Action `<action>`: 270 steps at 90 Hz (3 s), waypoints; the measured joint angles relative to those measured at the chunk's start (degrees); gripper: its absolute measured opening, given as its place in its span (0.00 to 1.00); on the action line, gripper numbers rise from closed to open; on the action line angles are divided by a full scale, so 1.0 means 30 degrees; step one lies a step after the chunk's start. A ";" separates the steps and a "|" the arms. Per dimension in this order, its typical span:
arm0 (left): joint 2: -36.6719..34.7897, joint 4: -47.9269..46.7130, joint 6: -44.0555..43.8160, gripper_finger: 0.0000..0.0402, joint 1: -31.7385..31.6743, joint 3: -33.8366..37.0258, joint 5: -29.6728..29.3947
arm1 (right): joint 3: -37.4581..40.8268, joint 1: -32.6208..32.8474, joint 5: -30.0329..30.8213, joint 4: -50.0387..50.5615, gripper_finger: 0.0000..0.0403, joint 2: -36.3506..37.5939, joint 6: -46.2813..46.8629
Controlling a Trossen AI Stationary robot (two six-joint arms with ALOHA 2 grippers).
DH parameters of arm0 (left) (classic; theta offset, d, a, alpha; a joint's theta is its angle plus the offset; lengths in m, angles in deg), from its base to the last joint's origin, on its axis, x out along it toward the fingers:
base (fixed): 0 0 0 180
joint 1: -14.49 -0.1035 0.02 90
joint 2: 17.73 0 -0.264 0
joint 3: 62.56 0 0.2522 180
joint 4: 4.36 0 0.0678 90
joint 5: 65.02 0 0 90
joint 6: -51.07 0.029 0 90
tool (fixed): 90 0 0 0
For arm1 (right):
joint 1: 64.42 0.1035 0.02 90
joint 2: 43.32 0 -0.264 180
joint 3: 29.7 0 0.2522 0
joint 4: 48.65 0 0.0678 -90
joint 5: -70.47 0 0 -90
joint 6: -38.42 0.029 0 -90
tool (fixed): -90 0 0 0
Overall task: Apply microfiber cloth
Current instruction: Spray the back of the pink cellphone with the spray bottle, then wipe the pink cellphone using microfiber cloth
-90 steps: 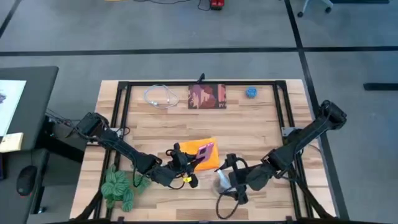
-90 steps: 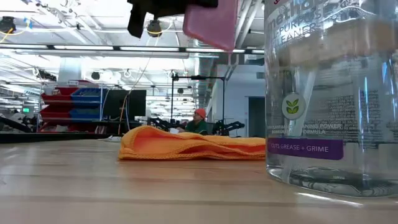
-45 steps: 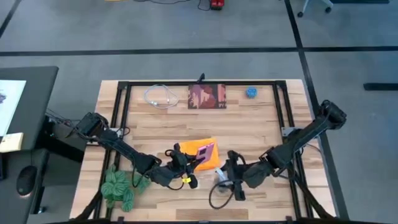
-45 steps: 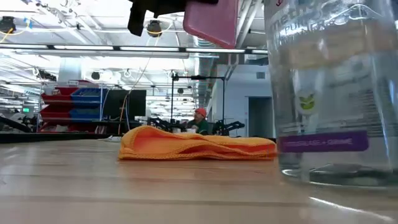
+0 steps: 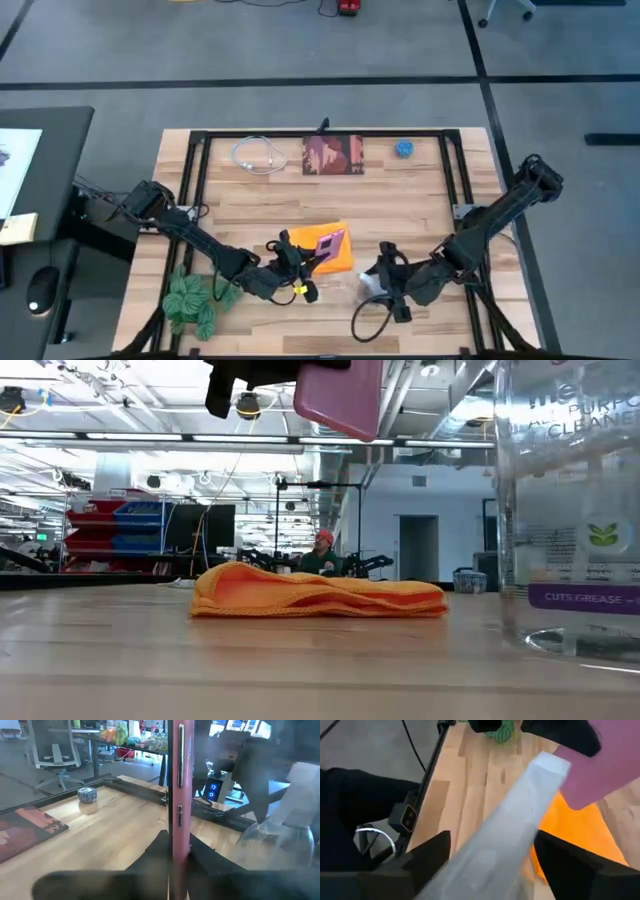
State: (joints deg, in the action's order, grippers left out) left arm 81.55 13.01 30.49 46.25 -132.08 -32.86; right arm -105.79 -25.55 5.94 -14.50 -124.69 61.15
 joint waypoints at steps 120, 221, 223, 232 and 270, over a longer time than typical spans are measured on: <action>0.0086 0.1679 -0.2624 0.01 -0.1366 0.6868 0.1807 | 0.0000 0.1852 0.8146 1.1690 0.21 0.6684 0.3217; 0.2448 0.1721 -0.5685 0.01 -0.1026 0.6437 0.0929 | -0.4170 -0.0180 0.0030 0.1788 0.41 0.1664 -0.7811; 0.2448 0.1541 -0.5823 0.01 -0.0938 0.6443 0.0816 | -0.4167 -0.0545 -0.0770 0.1408 0.40 0.1115 -0.7914; 0.2422 0.0744 -0.6280 0.01 -0.0459 0.6448 0.0262 | -0.4167 -0.1942 -0.3466 0.0366 0.38 -0.1240 -0.7479; 0.2404 0.0116 -0.6778 0.01 0.0302 0.6481 -0.0349 | -0.4138 -0.0129 -0.4298 0.1174 0.26 -0.7903 0.1246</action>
State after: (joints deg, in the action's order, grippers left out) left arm 88.76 13.36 10.16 47.15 -112.64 -33.90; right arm -118.20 -25.94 -6.95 -10.98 -148.40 64.89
